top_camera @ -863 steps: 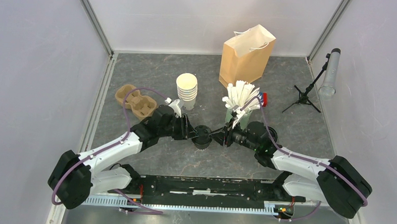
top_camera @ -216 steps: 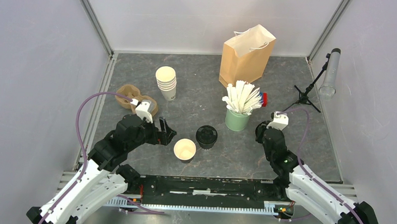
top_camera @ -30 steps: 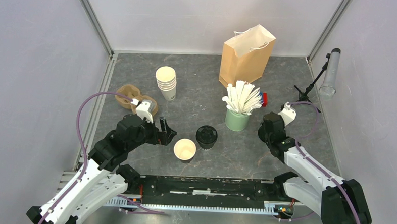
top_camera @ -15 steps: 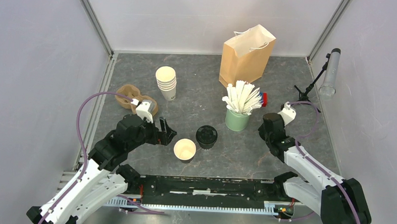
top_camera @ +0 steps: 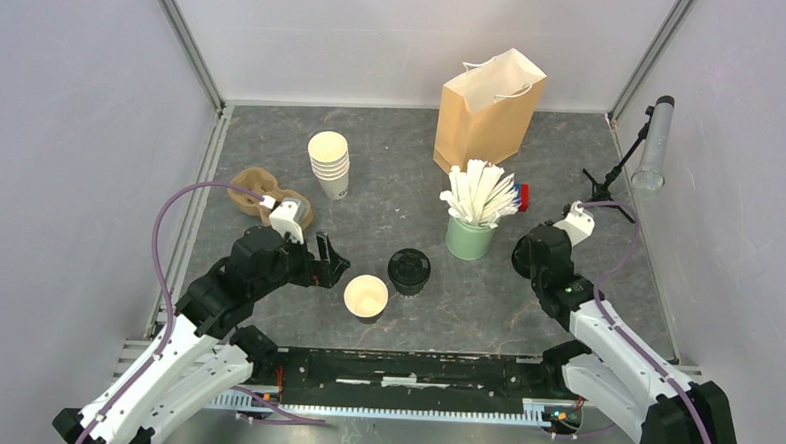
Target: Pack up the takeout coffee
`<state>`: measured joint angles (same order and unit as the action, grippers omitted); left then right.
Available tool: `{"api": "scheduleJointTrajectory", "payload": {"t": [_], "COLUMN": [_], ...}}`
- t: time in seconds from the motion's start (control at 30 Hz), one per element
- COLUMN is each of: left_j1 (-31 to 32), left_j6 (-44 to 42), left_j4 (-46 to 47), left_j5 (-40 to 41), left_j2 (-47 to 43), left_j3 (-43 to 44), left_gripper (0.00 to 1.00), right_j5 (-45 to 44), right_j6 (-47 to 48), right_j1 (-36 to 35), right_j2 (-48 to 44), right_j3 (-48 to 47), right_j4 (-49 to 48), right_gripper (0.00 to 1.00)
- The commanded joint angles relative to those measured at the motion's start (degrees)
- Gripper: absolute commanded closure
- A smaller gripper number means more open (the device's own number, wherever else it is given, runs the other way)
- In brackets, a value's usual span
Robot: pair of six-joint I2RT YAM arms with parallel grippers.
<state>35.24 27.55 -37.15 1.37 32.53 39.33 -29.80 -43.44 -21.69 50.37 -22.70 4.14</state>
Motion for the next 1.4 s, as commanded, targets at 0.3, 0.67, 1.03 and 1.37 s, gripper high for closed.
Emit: {"api": "scheduleJointTrajectory", "payload": {"t": [0.3, 0.67, 1.03, 1.37], "left_j1": [0.21, 0.26, 0.3, 0.27], "left_j6": [-2.16, -2.06, -2.06, -2.06], "left_j4": [1.46, 1.48, 1.46, 1.47], "left_j5": [-0.31, -0.22, -0.14, -0.14], "left_j2": [0.02, 0.3, 0.51, 0.56], "left_j3": [0.12, 0.12, 0.02, 0.03], "left_gripper": [0.0, 0.0, 0.0, 0.0], "right_j5": [2.21, 4.09, 7.12, 7.07], "right_j6": [5.97, 10.99, 13.55, 13.54], "right_j1": [0.14, 0.16, 0.15, 0.15], "right_j2": [-1.89, -2.7, -2.57, -1.26], "right_j3": [3.54, 2.91, 3.87, 4.89], "right_j4": [-5.29, -5.9, -7.12, -7.96], "right_gripper": [0.78, 0.7, 0.69, 0.72]}}
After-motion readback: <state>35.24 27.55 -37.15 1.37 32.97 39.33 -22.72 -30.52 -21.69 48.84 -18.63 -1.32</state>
